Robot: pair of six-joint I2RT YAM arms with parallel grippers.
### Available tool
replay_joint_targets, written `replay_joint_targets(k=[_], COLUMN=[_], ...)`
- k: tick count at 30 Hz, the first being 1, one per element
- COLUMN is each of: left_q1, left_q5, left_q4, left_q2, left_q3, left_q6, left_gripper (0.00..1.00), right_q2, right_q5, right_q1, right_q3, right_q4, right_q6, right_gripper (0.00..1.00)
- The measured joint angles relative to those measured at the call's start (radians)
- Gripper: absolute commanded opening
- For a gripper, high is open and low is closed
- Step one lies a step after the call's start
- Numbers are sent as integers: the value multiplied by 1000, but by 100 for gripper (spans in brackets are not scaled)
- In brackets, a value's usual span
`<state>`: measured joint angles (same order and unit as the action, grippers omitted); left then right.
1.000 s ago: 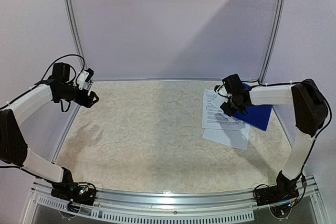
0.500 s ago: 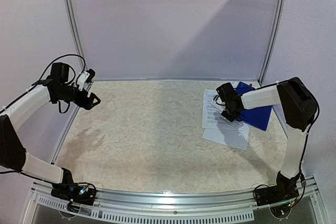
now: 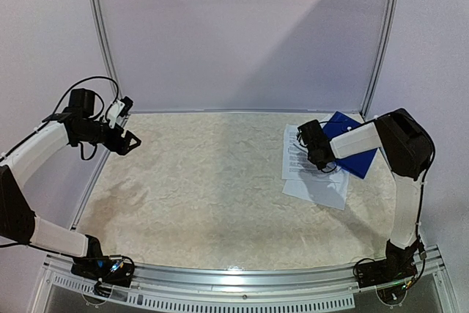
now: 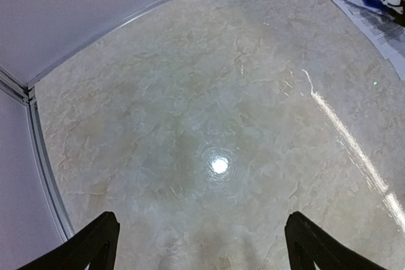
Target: Put the files into the folder
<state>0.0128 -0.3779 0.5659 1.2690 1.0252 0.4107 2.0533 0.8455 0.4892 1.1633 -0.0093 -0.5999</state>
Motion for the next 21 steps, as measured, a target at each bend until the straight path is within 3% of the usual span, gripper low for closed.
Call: replay_joint_targets(k=[4,7,15,21], left_q1=[0,0,-1,-1], left_q5=[-3,-10,-21,-18], left_q4=[0,0,6,30], left_q2=[0,0,0,0], left_q3=[0,0,0,1], left_q6=[5,5,9,13], left_gripper=[93,93,94,94], right_q2=[36,39,13,-192], right_q5=[91,152,242,294], right_q1=[0,-1,0,47], right_q3=[-12,-16,-21,-56], right_q4=[72,126,234,331], right_q6=[-71,-116,-187,-299], right_gripper=[19,0,0,0])
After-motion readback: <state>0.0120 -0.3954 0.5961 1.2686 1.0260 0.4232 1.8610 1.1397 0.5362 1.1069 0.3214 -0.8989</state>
